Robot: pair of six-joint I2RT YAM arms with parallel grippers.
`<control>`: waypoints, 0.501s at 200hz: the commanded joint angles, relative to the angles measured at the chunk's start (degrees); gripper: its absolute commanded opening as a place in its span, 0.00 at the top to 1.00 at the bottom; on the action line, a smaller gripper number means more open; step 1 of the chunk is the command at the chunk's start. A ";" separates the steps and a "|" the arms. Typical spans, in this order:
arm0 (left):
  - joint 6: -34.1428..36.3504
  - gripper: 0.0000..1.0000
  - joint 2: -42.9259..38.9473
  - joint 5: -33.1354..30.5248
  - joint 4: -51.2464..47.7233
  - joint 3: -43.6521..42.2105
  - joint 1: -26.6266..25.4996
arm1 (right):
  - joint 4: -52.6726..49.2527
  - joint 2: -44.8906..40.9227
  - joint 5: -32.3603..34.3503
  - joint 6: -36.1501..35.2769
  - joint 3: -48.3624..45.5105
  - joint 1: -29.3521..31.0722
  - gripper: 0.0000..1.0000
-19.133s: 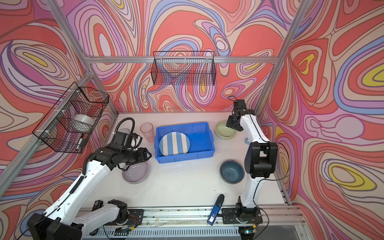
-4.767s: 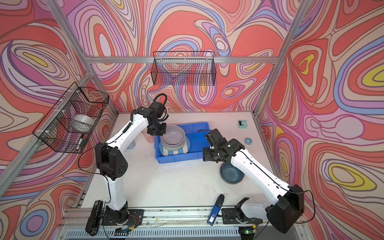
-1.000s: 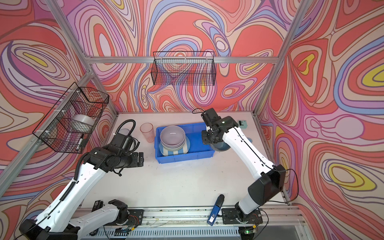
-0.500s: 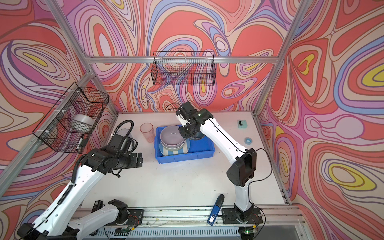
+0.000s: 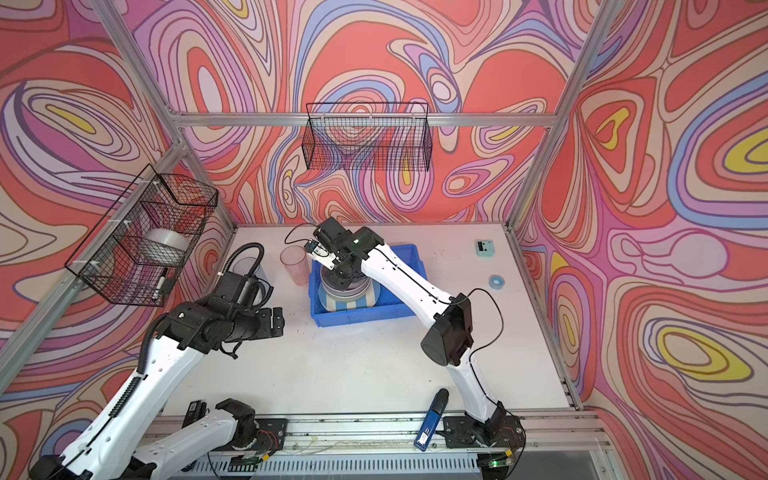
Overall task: Place the mixed dishes into the plastic bin
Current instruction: 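Carry the dark teal bowl over the bin with the right gripper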
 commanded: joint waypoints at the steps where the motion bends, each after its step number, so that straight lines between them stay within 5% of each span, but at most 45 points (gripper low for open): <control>1: -1.19 0.06 -1.06 0.07 -2.32 -0.90 0.46 | 1.41 0.08 2.98 -3.66 2.31 0.40 1.00; 100: -1.98 0.05 -1.88 0.24 -2.15 -1.53 0.46 | 4.77 1.62 0.95 -5.46 -1.65 0.61 1.00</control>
